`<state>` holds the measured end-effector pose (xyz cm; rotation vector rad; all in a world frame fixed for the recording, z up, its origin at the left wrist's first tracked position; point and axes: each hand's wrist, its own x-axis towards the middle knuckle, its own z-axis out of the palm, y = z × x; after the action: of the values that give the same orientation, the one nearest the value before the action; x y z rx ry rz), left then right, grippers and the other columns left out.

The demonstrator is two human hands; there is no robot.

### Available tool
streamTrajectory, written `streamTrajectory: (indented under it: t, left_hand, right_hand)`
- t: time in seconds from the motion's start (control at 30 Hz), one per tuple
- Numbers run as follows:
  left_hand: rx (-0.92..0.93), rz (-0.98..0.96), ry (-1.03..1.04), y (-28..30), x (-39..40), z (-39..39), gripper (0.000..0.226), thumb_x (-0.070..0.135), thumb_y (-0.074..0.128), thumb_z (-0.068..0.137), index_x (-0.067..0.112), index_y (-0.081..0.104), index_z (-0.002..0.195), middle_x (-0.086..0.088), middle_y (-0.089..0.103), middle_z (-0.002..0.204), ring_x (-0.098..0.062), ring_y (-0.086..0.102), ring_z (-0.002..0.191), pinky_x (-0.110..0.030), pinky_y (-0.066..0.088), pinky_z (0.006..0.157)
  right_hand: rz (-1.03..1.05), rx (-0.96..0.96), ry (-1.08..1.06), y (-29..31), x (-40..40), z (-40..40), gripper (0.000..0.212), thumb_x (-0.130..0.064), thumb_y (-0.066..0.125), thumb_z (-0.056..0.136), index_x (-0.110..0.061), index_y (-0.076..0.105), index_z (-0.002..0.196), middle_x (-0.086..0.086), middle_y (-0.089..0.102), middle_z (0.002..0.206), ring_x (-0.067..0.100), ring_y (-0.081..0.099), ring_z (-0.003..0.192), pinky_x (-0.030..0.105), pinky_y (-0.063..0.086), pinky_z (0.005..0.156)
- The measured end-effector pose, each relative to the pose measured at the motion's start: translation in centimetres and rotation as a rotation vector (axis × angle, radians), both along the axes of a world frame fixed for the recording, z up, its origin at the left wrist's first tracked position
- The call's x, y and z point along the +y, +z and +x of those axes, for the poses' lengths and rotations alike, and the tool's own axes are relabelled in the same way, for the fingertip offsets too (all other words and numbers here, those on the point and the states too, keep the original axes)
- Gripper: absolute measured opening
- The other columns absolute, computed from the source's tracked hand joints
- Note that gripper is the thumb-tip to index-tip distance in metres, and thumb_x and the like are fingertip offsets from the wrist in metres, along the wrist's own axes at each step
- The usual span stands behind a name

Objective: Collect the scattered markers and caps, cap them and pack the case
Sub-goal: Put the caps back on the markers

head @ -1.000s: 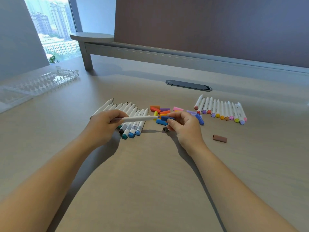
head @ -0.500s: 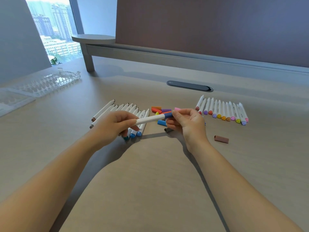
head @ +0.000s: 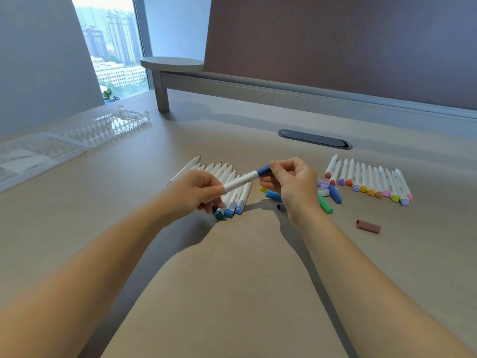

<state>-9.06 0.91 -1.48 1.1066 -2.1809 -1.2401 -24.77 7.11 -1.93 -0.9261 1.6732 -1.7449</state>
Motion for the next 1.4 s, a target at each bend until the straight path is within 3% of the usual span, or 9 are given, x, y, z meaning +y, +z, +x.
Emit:
streamTrajectory:
  t: [0.13, 0.27, 0.4, 0.5, 0.7, 0.87, 1.0, 1.23, 1.4]
  left_hand:
    - [-0.016, 0.202, -0.053, 0.9, -1.1, 1.7, 0.018, 0.014, 0.052, 0.090, 0.010, 0.064, 0.078, 0.007, 0.067, 0.057, -0.001, 0.060, 0.052, -0.010, 0.048, 0.050]
    - [0.060, 0.249, 0.052, 0.8, -2.3, 2.8, 0.016, 0.016, 0.054, 0.089, 0.007, 0.065, 0.082, 0.002, 0.065, 0.062, -0.013, 0.052, 0.065, -0.019, 0.042, 0.057]
    - [0.124, 0.071, 0.343, -0.1, -4.8, 4.3, 0.019, 0.017, 0.057, 0.088, 0.014, 0.061, 0.071, -0.004, 0.061, 0.069, -0.017, 0.047, 0.065, -0.024, 0.041, 0.063]
    - [0.002, -0.115, 0.491, -1.1, -6.6, 5.2, 0.017, 0.020, 0.056, 0.089, 0.009, 0.062, 0.077, -0.005, 0.054, 0.068, -0.019, 0.047, 0.065, -0.024, 0.038, 0.060]
    - [-0.326, -0.314, 0.477, -2.3, -8.3, 5.0, 0.025, 0.022, 0.052, 0.091, 0.003, 0.065, 0.101, -0.013, 0.062, 0.096, -0.023, 0.049, 0.083, -0.029, 0.037, 0.070]
    - [-0.340, -0.457, 0.483, -2.4, -8.2, 4.1, 0.035, 0.023, 0.054, 0.091, 0.003, 0.055, 0.120, -0.015, 0.051, 0.120, -0.028, 0.050, 0.108, -0.029, 0.039, 0.086]
    - [-0.407, -0.500, 0.365, -2.0, -8.1, 2.5, 0.027, 0.019, 0.049, 0.091, 0.004, 0.065, 0.108, -0.015, 0.054, 0.115, -0.031, 0.053, 0.104, -0.029, 0.041, 0.086]
    - [-0.665, -0.570, 0.338, -2.2, -8.3, 0.8, 0.031, 0.008, 0.047, 0.091, 0.006, 0.054, 0.121, -0.015, 0.059, 0.098, -0.031, 0.058, 0.097, -0.030, 0.044, 0.075]
    - [-0.521, -0.556, 0.426, -1.7, -7.5, 0.8, 0.020, 0.010, 0.050, 0.089, 0.001, 0.065, 0.098, -0.013, 0.055, 0.085, -0.029, 0.051, 0.078, -0.029, 0.038, 0.066]
  right_hand:
    - [0.030, 0.035, 0.087, 0.7, -2.4, 1.3, 0.016, -0.009, 0.050, 0.093, -0.012, 0.051, 0.077, 0.007, 0.061, 0.082, 0.009, 0.061, 0.062, 0.013, 0.053, 0.054]
    - [0.079, 0.054, 0.099, 0.6, -4.5, 2.4, 0.014, -0.009, 0.050, 0.093, -0.003, 0.058, 0.102, 0.008, 0.061, 0.090, 0.011, 0.060, 0.067, 0.016, 0.054, 0.063]
    - [0.172, 0.290, 0.019, -0.2, -6.0, 2.2, 0.019, -0.013, 0.051, 0.093, -0.005, 0.059, 0.108, 0.006, 0.059, 0.097, 0.017, 0.058, 0.087, 0.029, 0.052, 0.084]
    - [0.221, 0.410, -0.008, -0.8, -6.8, 2.0, 0.019, -0.014, 0.051, 0.093, -0.006, 0.060, 0.107, 0.008, 0.062, 0.103, 0.020, 0.056, 0.094, 0.037, 0.050, 0.093]
    - [0.231, 0.540, 0.034, -1.6, -7.9, 2.8, 0.020, -0.015, 0.049, 0.094, -0.005, 0.059, 0.108, 0.004, 0.057, 0.097, 0.011, 0.052, 0.075, 0.018, 0.045, 0.066]
    - [0.221, 0.594, 0.019, -1.3, -8.2, 2.5, 0.022, -0.015, 0.048, 0.094, -0.004, 0.059, 0.110, 0.004, 0.057, 0.100, 0.013, 0.049, 0.090, 0.024, 0.040, 0.077]
    - [0.225, 0.589, 0.000, -1.1, -7.7, 1.9, 0.021, -0.015, 0.048, 0.094, -0.004, 0.060, 0.109, 0.008, 0.061, 0.103, 0.014, 0.050, 0.090, 0.025, 0.041, 0.077]
    - [0.268, 0.571, -0.046, -1.4, -5.7, 0.4, 0.022, -0.016, 0.047, 0.095, -0.006, 0.059, 0.110, 0.009, 0.061, 0.110, 0.013, 0.049, 0.092, 0.027, 0.044, 0.082]
    - [0.265, 0.577, -0.076, -1.1, -3.4, -1.0, 0.023, -0.014, 0.047, 0.095, -0.005, 0.059, 0.112, 0.010, 0.061, 0.111, 0.011, 0.048, 0.091, 0.023, 0.040, 0.076]
